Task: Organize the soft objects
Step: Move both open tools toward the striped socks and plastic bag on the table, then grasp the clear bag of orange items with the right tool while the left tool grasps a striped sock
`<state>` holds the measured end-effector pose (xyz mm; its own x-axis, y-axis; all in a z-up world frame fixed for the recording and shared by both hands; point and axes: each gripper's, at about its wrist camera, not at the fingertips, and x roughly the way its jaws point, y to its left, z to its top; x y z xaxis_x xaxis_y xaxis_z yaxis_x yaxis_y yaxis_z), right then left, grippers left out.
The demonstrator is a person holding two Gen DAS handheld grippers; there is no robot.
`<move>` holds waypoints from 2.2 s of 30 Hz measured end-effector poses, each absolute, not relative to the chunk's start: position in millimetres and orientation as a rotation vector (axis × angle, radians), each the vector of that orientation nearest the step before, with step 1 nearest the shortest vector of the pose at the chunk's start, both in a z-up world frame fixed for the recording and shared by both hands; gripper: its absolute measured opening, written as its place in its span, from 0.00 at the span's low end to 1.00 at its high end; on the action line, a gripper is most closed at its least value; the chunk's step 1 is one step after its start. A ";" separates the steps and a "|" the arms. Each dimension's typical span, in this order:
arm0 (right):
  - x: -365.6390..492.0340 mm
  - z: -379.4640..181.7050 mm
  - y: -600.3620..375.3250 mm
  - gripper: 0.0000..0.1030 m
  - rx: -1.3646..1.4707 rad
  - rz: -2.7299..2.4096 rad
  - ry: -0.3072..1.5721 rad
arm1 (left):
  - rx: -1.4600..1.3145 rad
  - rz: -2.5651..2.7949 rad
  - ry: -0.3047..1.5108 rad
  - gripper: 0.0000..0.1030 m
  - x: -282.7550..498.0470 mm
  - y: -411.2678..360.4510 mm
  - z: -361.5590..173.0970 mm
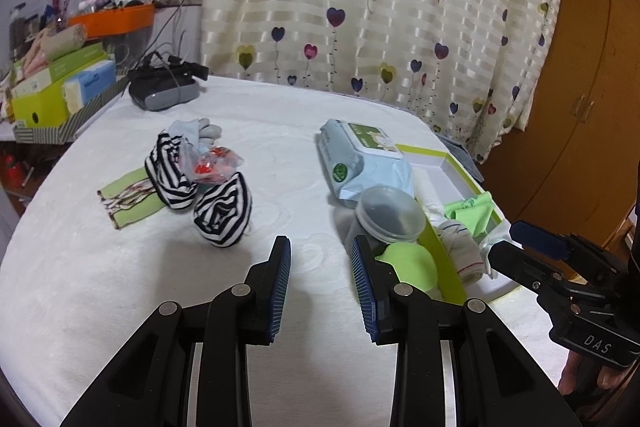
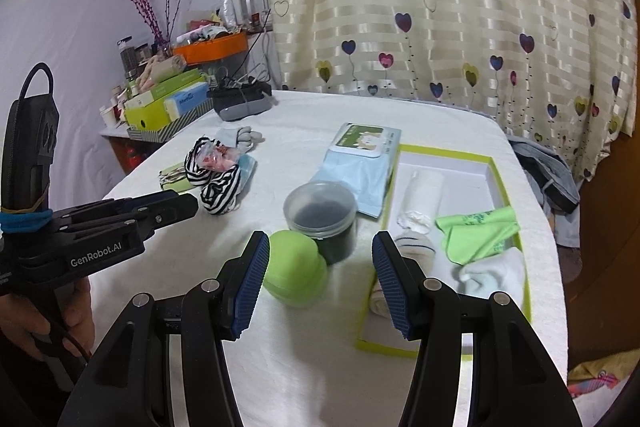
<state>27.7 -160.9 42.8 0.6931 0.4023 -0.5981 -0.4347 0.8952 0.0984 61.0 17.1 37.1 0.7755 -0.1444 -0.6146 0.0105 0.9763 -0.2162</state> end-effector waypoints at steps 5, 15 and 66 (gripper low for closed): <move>29.4 43.2 -145.6 0.53 -0.070 0.494 0.654 | -0.235 -0.051 0.678 0.29 60.6 38.9 32.3; 38.4 42.3 -105.1 0.53 -0.106 0.554 0.661 | -0.287 0.019 0.670 0.30 61.5 79.2 27.0; 174.4 -5.8 39.4 0.31 -0.039 0.589 0.833 | -0.455 0.034 0.707 0.39 93.6 175.7 -16.7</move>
